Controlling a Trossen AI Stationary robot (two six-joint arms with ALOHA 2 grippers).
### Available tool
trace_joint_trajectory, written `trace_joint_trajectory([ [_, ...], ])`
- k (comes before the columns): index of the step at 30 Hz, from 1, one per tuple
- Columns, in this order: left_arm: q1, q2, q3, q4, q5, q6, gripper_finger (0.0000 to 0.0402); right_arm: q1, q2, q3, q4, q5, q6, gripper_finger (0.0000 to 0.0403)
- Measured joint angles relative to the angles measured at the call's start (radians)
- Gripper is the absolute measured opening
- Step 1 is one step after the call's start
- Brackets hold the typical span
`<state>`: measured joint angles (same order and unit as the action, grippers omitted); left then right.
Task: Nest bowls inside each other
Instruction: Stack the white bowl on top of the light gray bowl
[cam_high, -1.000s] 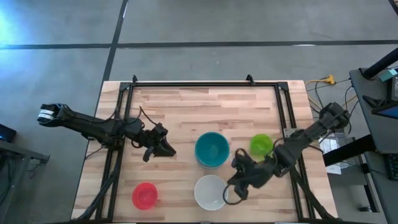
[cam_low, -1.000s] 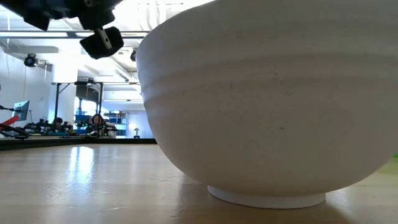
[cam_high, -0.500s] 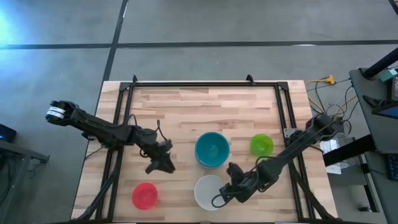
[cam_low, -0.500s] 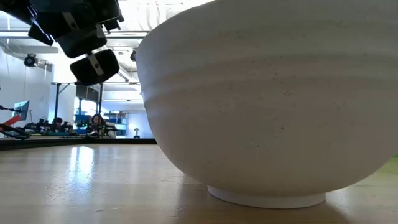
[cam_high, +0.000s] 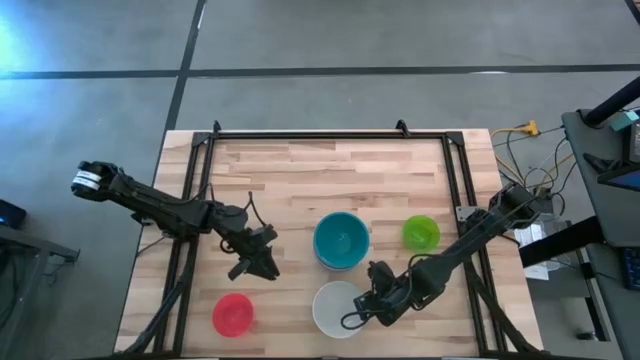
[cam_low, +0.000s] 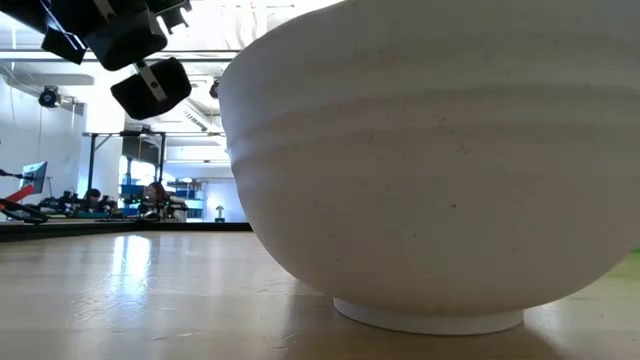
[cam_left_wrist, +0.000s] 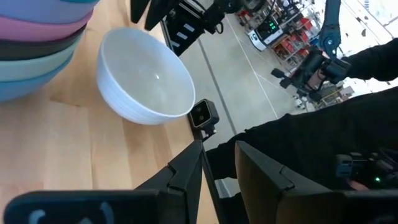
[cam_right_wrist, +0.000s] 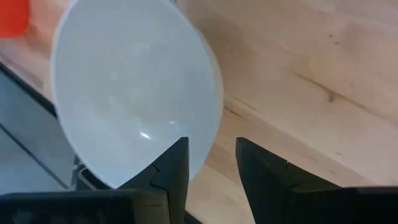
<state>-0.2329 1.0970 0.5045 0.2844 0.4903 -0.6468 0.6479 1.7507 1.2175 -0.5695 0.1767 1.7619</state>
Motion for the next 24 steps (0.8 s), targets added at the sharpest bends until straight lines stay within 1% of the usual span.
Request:
trace_joint_trajectory([
  [8,0.0,-0.008,0.001,-0.003,0.0,0.0,0.0081,-0.015,0.059,0.0,0.019,-0.014,-0.009,0.0127],
  [11,0.0,-0.009,0.002,-0.003,0.0,0.0,0.0081,-0.02,0.08,0.002,0.034,-0.023,-0.024,0.0119],
  [14,0.0,-0.014,0.003,-0.003,0.0,0.0,0.0081,-0.021,0.082,0.002,0.029,-0.023,-0.033,0.009],
  [18,0.0,-0.028,0.0,-0.004,0.0,0.001,0.0081,-0.023,0.059,0.002,0.005,-0.045,-0.09,0.0024],
  [20,0.0,-0.036,0.0,-0.004,0.0,0.007,0.0081,-0.025,0.031,0.007,-0.022,-0.071,-0.117,0.0015],
  [24,0.0,-0.053,-0.001,-0.002,0.0,0.01,0.0081,-0.03,-0.051,0.033,-0.142,-0.081,-0.166,0.001],
])
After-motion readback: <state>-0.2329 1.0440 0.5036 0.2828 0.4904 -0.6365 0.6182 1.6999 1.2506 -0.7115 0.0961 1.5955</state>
